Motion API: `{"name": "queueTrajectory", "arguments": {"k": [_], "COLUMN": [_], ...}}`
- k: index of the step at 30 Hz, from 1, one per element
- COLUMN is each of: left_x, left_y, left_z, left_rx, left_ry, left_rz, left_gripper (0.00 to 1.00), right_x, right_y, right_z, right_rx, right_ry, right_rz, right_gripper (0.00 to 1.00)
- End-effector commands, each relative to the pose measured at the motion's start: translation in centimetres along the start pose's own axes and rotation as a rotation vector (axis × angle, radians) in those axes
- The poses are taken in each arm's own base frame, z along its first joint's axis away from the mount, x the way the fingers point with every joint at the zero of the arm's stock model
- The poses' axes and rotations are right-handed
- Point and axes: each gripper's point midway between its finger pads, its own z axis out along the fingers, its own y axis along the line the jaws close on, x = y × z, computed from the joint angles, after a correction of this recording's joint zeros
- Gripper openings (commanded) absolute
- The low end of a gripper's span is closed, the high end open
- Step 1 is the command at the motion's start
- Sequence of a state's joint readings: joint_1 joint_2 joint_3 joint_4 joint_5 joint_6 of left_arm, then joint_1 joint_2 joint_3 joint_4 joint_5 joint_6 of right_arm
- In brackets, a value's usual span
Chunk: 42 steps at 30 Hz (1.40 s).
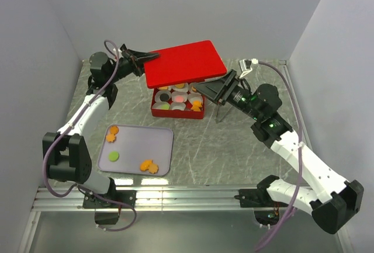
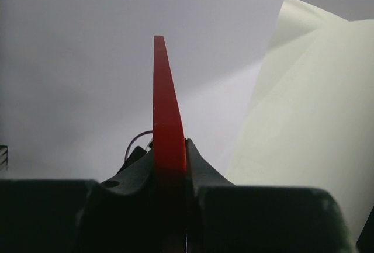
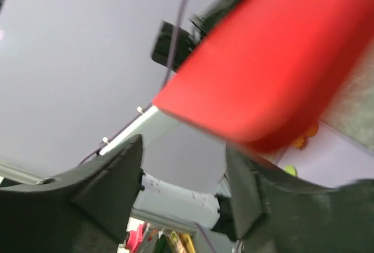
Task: Pack the cookies
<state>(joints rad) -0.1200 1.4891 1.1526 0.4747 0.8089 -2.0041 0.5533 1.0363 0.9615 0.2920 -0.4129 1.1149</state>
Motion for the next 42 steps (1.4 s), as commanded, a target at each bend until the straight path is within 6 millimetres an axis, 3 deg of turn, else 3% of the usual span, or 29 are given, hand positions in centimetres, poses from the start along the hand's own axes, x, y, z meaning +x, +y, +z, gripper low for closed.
{"name": "queueTrajectory", "arguments": {"k": [1,6,7,8,9,10,11,12,13,17,19,25,27,34,39,42], "left_x": [1.9,0.8,1.0,0.5,0.4,0.8,0.4,0.0,-0.1,-0.5,-0.8,-0.9,-0.7,-0.4,-1.4,-1.7], "left_y": [-5.3,-4.9,-5.6,-5.3,-4.6,-5.1,-4.6,-3.3,-3.4,-2.0,-1.2,-0.8,-0.4,-0.9,-1.0,-1.2], "left_z": [-0.6,-0.3,-0.3,0.0,0.1,0.3,0.5,0.6,0.8,0.8,0.8,1.4,1.6,2.4,3.5,4.3], "left_rx": [0.099,0.062,0.062,0.046,-0.007,-0.008,-0.033,-0.086,-0.094,-0.133,-0.156,-0.156,-0.162,-0.123,-0.091,-0.075], "left_ry": [0.086,0.130,0.141,0.149,0.162,0.173,0.177,0.176,0.182,0.200,0.202,0.202,0.205,0.226,0.246,0.263], "left_rz": [-0.095,-0.050,0.009,0.031,0.018,0.109,0.130,0.149,0.179,0.228,0.244,0.314,0.313,0.332,0.340,0.339], "left_gripper": [0.00,0.00,0.00,0.00,0.00,0.00,0.00,0.00,0.00,0.00,0.00,0.00,0.00,0.00,0.00,0.00], "right_x": [0.9,0.8,1.0,-0.7,-1.3,-1.1,-2.8,-3.6,-4.1,-7.2,-8.5,-10.7,-10.9,-9.6,-9.2,-9.0], "right_y": [-1.2,-3.4,-3.9,-4.8,-5.0,-5.5,-5.7,-5.2,-4.8,-4.5,-3.2,-4.1,-4.5,-8.8,-9.7,-9.6], "right_z": [-1.8,-5.2,-5.8,-6.5,-7.0,-7.5,-7.9,-7.9,-7.9,-6.7,-6.0,-3.3,-2.7,-0.5,1.1,2.2], "right_rx": [0.086,0.224,0.228,0.241,0.229,0.215,0.211,0.202,0.191,0.176,0.134,0.070,0.075,0.163,0.163,0.141], "right_ry": [0.039,0.033,0.062,0.020,0.013,0.035,-0.009,-0.018,-0.009,-0.011,-0.022,-0.013,-0.001,0.056,0.084,0.107], "right_rz": [-0.037,-0.058,-0.041,-0.032,0.003,0.027,0.031,0.020,0.010,-0.010,-0.022,0.040,0.047,0.094,0.110,0.134], "right_gripper": [0.69,0.75,0.75,0.75,0.76,0.76,0.76,0.76,0.76,0.76,0.77,0.77,0.77,0.77,0.75,0.63]}}
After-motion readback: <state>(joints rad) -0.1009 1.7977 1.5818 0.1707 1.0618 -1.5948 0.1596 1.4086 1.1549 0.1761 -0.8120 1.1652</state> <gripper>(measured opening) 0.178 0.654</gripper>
